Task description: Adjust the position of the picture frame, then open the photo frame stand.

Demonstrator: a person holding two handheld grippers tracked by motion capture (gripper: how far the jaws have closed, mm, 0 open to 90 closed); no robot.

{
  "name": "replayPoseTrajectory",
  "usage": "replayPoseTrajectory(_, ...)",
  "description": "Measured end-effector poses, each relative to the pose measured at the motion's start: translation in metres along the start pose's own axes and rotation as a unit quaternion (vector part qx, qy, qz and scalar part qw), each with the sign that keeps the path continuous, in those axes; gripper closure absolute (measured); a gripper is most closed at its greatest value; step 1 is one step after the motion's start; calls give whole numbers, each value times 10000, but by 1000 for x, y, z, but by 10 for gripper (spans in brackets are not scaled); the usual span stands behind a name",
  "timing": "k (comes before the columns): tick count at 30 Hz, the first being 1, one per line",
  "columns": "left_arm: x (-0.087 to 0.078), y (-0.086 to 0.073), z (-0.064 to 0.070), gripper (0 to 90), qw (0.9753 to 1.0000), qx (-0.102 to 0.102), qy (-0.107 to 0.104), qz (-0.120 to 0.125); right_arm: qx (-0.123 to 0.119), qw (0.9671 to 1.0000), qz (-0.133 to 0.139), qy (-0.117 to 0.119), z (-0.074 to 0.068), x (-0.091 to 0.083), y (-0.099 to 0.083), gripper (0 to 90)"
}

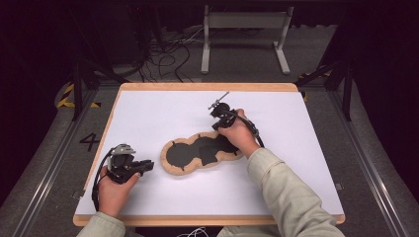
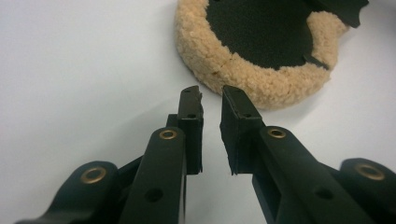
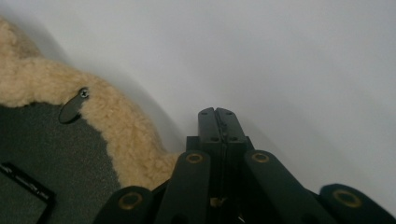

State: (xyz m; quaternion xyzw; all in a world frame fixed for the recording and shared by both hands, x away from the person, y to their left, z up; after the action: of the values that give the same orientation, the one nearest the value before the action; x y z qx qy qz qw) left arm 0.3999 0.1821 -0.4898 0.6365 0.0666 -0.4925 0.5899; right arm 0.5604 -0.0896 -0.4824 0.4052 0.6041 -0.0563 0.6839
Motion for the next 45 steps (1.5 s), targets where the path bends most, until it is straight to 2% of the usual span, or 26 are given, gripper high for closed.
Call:
replayPoseTrajectory(4,3,3,1,787,10000,47,-53,16,13,10000,-38,66,-2,-7,-13,900)
replayPoseTrajectory(8,7,10,1,786,9998,192,-9,17,-5,9999,-105,20,-7,-13,-23,900)
replayPoseTrajectory(14,16,17,-1,789,9997,230,-13,-8,9,9999,-132,25,-13,-22,-39,900)
replayPoseTrajectory(16,19,20,-3,795,9997,244,-8,-40,5,10000,20,-77,-14,-27,-39,900)
replayPoseTrajectory(18,21,22,-4,800,9996,257,45,-55,66,9993,327,-148,-14,-38,-39,900)
replayPoseTrajectory(22,24,27,-4,806,9994,332,85,-41,97,9973,730,15,-18,-61,-47,900)
replayPoseTrajectory(25,21,31,3,800,9994,347,-27,27,35,9962,870,35,-25,-74,-57,900)
replayPoseTrajectory(27,18,34,8,788,9989,458,-50,97,11,9951,987,87,-30,-82,-65,900)
replayPoseTrajectory(30,15,35,12,774,9983,566,-68,131,28,9924,1210,217,-37,-92,-74,900)
replayPoseTrajectory(34,16,37,12,751,9984,534,-89,140,-35,9884,1473,358,-45,-104,-83,900)
replayPoseTrajectory(35,16,37,12,747,9984,534,-89,140,-35,9884,1473,358,-45,-104,-83,900)
replayPoseTrajectory(37,18,37,12,739,9985,522,-87,125,-128,9857,1612,471,-53,-110,-89,900)
replayPoseTrajectory(42,18,36,13,725,9983,575,-59,113,-215,9842,1669,559,-61,-112,-96,900)
replayPoseTrajectory(45,17,35,13,713,9981,586,-92,155,-309,9870,1463,587,-67,-110,-104,900)
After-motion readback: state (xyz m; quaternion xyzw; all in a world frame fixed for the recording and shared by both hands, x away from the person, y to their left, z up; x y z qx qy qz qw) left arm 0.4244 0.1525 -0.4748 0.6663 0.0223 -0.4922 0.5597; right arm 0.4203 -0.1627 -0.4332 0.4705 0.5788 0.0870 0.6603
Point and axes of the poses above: each handheld gripper's, and its own axes: x roughly forward along the jaws, y roughly out of its top, z roughly to its right, the point moved 7 cm from there along x, roughly forward along the jaws, and after that the axes turned 6 degrees about y, right-handed, at the moved point
